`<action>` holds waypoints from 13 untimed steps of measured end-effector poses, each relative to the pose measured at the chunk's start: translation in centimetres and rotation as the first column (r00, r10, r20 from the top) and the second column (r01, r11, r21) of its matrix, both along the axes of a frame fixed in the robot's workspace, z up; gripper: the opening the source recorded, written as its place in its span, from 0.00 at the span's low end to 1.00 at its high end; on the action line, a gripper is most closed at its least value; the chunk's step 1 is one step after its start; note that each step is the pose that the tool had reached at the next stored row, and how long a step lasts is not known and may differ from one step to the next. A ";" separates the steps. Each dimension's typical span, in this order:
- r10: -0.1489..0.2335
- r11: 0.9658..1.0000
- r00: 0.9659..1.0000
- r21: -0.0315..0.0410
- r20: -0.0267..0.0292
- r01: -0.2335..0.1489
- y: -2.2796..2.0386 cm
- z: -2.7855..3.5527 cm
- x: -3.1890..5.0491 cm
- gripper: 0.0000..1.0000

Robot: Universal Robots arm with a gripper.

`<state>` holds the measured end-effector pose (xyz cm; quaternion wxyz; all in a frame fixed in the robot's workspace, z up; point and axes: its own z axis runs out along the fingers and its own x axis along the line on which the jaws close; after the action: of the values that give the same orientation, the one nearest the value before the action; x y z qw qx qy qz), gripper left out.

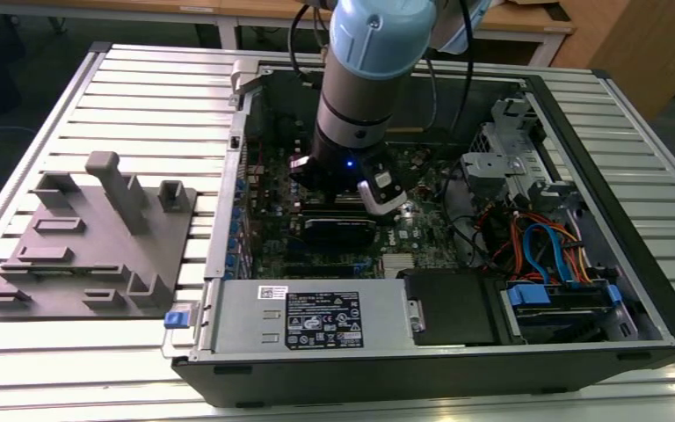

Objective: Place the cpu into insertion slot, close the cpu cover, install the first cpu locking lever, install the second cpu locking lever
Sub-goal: 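Install the second cpu locking lever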

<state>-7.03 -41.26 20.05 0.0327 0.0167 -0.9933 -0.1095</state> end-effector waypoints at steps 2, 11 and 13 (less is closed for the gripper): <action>0.000 1.000 1.000 0.001 0.000 0.000 0.00 -0.02 0.00 0.11; 0.000 1.000 1.000 0.004 0.000 0.000 -0.01 -0.32 -0.17 0.11; 0.000 1.000 1.000 0.007 0.000 0.000 0.00 -0.40 -0.20 0.11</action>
<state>-7.23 -41.27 19.65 0.0327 0.0169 -0.9929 -0.1132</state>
